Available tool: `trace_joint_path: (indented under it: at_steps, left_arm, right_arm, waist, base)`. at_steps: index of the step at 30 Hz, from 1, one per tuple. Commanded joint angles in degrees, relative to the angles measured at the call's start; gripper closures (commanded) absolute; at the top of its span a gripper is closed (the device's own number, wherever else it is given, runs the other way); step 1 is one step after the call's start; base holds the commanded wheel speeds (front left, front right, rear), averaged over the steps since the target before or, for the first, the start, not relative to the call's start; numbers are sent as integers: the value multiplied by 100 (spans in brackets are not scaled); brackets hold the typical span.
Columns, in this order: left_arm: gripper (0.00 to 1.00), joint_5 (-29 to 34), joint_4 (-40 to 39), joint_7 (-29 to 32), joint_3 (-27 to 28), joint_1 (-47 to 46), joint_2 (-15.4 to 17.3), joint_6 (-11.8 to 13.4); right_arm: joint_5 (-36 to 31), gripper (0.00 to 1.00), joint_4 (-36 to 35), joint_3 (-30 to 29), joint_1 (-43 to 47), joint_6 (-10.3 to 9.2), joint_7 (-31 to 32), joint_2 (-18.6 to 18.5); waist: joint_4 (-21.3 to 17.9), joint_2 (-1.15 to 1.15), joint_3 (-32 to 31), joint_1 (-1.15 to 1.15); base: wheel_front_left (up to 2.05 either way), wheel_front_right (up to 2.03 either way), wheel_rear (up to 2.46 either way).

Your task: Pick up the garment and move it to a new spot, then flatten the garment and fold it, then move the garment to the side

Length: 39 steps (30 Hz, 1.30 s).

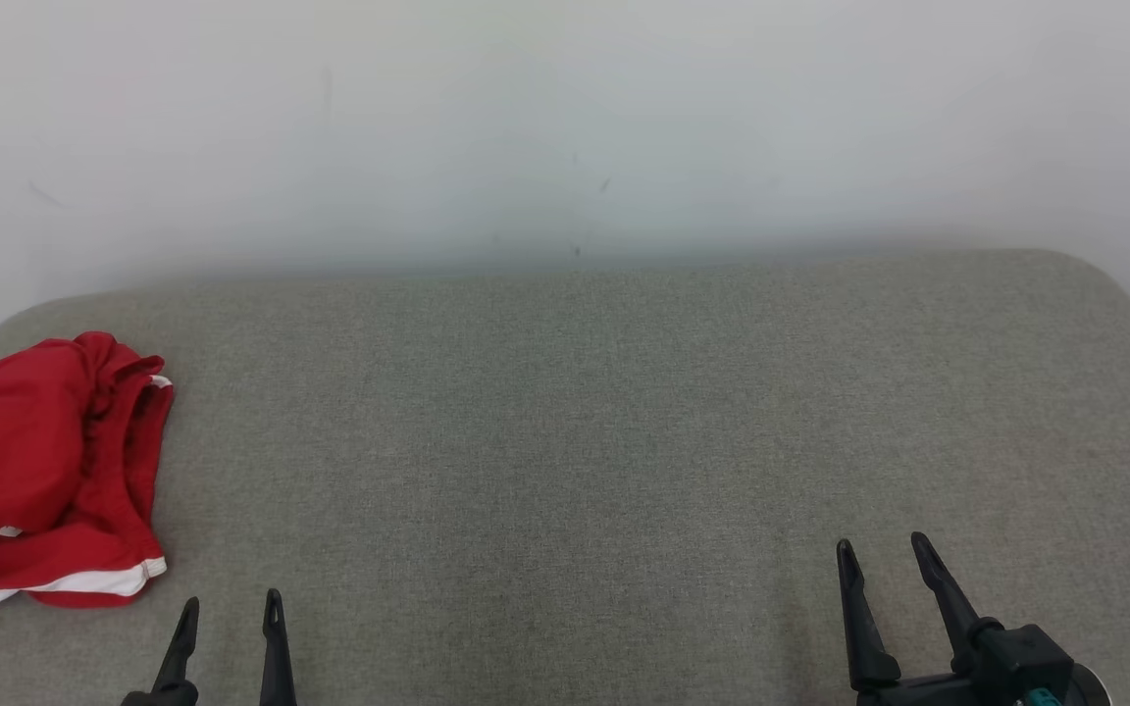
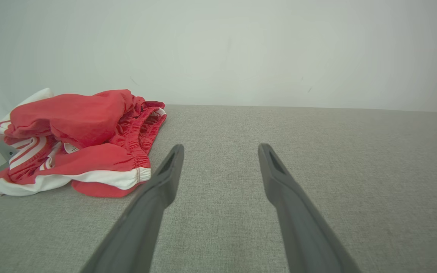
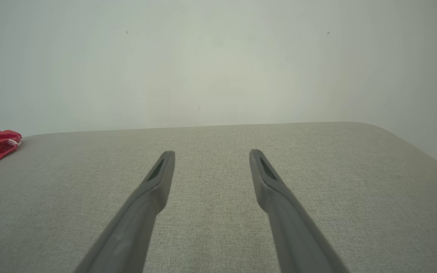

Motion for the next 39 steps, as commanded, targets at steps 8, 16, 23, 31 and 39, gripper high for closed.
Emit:
trace_joint_path:
  at_steps: [8,16,23,31,39]
  left_arm:
    - [0,3,34,-20,-4,-25,17,46]
    - [0,-30,36,-20,-15,-4,18,46]
    - [0,-31,25,-20,-26,-16,20,53]
    - [0,-30,102,-20,-11,-40,51,98]
    - [0,-63,184,-20,0,-27,89,155]
  right_arm:
    - [51,0,61,-14,-37,-12,-3,3]
    - [98,0,96,-12,-37,-12,-3,3]
    - [121,0,111,-13,-12,-12,-3,3]
    - [173,0,158,-12,28,-12,-3,4]
    - [210,0,231,5,43,-12,-3,4]
  waist:
    - [11,0,-18,0]
    - [45,0,-25,0]
    - [163,0,-3,0]
    - [540,0,-13,0]
    - [1150,0,-57,0]
  base:
    - [0,0,0]
    - [0,0,0]
    - [0,0,0]
    - [0,0,0]
    - [0,0,0]
